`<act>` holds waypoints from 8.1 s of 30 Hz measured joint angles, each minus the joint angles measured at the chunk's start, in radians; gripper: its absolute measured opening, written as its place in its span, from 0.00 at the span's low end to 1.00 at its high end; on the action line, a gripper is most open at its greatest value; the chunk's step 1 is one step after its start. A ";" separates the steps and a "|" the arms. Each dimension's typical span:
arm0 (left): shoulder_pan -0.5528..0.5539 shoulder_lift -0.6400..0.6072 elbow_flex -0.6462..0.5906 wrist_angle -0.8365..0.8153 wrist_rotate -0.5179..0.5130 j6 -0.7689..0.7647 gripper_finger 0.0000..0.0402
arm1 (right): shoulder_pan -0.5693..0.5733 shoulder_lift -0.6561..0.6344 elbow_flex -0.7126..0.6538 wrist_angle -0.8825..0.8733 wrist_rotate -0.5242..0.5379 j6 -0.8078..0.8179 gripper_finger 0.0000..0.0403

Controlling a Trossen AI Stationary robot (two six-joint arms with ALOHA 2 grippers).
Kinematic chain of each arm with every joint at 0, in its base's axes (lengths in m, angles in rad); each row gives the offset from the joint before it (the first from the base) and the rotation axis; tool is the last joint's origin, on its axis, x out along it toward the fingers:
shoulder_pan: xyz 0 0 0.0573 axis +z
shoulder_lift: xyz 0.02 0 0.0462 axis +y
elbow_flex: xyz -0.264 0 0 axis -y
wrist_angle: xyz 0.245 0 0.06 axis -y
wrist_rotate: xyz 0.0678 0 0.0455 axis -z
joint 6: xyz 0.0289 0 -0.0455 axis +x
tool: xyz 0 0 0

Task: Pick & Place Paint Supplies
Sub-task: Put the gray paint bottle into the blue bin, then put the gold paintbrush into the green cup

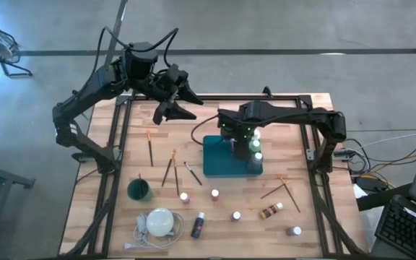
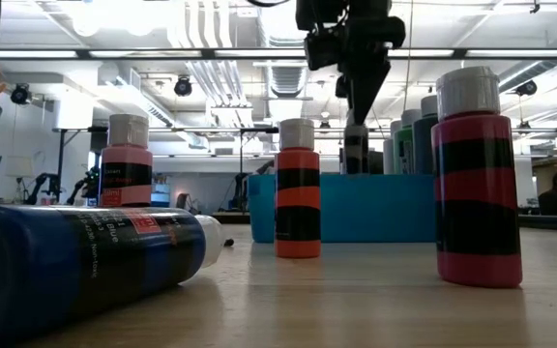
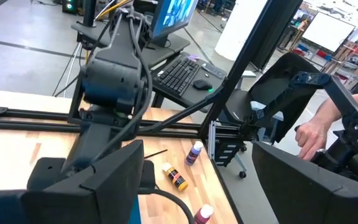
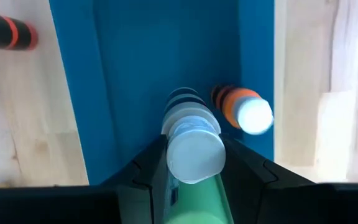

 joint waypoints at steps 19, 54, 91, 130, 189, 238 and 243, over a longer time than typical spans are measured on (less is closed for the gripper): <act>0.000 0.000 0.000 0.000 0.000 -0.016 0.76 | 0.004 0.001 -0.198 0.138 0.036 -0.041 0.28; 0.000 0.000 0.000 0.000 0.000 -0.020 0.76 | -0.004 0.001 -0.261 0.203 0.054 -0.074 0.43; 0.002 0.000 0.000 -0.001 0.000 -0.013 0.76 | 0.122 -0.149 0.481 -0.314 0.003 0.146 0.39; -0.110 -0.188 -0.108 -0.138 -0.402 0.213 0.76 | 0.507 -0.700 -0.598 -0.192 -0.102 0.458 0.42; -0.224 -1.042 -1.140 0.268 -0.719 0.049 0.76 | 0.506 -0.651 -1.193 0.381 -0.061 0.622 0.40; -0.224 -1.041 -1.138 0.577 -0.715 -0.327 0.76 | 0.507 -0.654 -0.668 0.027 -0.231 0.450 0.02; -0.224 -1.030 -1.096 0.611 -0.700 -0.421 0.76 | 0.507 -0.653 -0.475 -0.018 -0.207 0.473 0.02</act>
